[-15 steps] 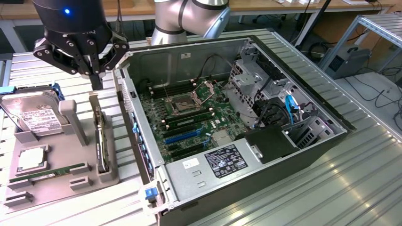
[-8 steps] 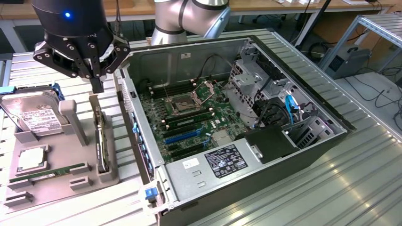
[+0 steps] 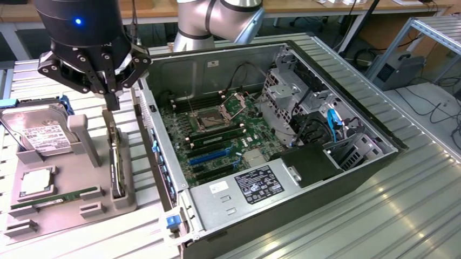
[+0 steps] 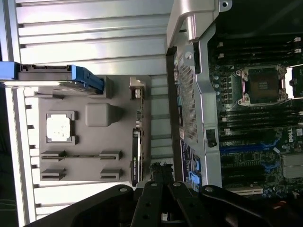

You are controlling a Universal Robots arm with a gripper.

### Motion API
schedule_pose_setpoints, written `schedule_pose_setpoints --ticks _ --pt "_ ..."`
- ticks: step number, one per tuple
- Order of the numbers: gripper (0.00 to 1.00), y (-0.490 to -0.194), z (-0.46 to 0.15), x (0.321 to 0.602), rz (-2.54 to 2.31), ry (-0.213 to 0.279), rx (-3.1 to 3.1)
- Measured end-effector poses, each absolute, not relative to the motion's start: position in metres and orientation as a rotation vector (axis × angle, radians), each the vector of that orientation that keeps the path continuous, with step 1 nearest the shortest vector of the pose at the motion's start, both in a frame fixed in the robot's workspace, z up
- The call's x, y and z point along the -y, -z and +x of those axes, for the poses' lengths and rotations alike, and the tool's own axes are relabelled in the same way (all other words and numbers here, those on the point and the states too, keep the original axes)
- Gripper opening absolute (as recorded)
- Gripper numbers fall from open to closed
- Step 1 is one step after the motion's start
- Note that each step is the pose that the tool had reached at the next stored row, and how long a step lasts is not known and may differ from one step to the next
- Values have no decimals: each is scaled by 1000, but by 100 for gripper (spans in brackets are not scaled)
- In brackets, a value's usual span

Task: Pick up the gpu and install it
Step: 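Reach for the gpu, then pick up the gpu and move the gpu toward the slot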

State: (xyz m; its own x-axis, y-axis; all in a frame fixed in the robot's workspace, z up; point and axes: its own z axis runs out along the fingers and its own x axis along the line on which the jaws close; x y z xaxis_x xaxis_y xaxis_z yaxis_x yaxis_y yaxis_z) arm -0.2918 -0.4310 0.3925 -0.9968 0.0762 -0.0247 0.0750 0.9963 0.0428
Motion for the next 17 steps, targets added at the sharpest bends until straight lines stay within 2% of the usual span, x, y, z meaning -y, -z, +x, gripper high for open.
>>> schedule_pose_setpoints --ticks 17 --pt "11 -392 -292 434 118 -65 -3112"
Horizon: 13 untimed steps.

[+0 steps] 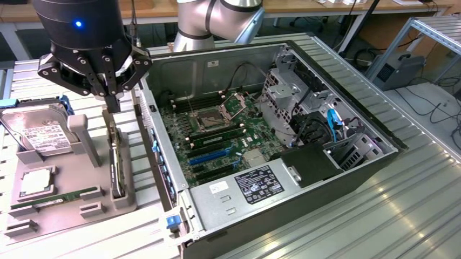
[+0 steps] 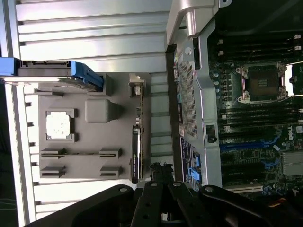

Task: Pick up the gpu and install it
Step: 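Pick up the gpu and move the gpu toward the slot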

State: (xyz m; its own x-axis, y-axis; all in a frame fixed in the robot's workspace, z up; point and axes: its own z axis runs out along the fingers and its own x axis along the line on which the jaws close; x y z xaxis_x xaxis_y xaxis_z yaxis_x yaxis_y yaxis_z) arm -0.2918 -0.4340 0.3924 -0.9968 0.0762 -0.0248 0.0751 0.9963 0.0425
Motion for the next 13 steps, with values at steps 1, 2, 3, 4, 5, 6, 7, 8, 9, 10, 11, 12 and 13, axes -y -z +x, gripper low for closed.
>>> schedule_pose_setpoints --ticks 1,2,3,4,5,6,7,8,9,10,11,12,13 --pt "11 -392 -292 434 118 -65 -3112" --pt "17 -392 -292 434 118 -65 -3112" --pt "17 -392 -292 434 118 -65 -3112" --pt "24 -392 -292 434 118 -65 -3112" --pt "30 -392 -292 434 118 -65 -3112" --pt "36 -392 -292 434 118 -65 -3112" --pt "36 -392 -292 434 118 -65 -3112" --pt "42 -392 -292 434 118 -65 -3112" --pt "42 -392 -292 434 118 -65 -3112" --pt "42 -392 -292 434 118 -65 -3112" --pt "42 -392 -292 434 118 -65 -3112" --pt "42 -391 -292 434 118 -65 -3112" --pt "42 -390 -293 434 118 -65 -3112"
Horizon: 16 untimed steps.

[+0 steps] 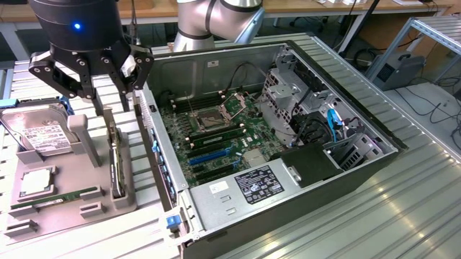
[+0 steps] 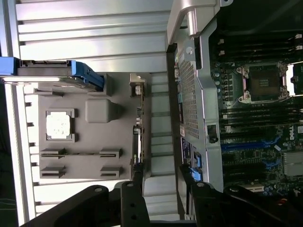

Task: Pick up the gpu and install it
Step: 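Pick up the gpu and move the gpu toward the slot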

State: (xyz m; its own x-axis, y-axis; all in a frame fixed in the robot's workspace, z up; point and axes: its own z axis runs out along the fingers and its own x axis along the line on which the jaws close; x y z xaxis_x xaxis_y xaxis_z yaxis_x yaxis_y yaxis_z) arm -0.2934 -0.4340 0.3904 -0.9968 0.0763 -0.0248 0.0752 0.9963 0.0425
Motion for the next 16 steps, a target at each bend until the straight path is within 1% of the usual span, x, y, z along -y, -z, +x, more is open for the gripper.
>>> schedule_pose_setpoints --ticks 16 --pt "42 -378 -309 434 118 -65 -3112"
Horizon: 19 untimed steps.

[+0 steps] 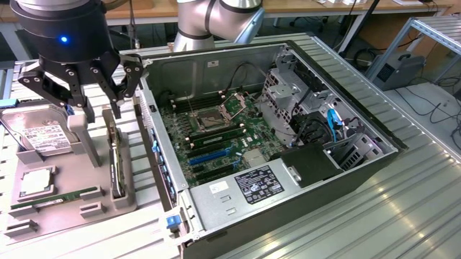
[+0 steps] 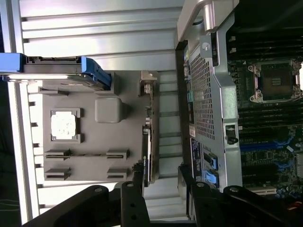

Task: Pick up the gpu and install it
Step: 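Pick up the gpu and move the gpu toward the slot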

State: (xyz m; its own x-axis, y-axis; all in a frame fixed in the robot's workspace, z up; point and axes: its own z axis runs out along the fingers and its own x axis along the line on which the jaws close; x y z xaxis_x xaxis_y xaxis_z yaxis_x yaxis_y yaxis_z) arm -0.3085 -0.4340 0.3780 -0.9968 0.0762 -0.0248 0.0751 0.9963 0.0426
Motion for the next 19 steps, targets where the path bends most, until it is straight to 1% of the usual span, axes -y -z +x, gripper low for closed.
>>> schedule_pose_setpoints --ticks 19 --pt "42 -371 -319 434 118 -65 -3112"
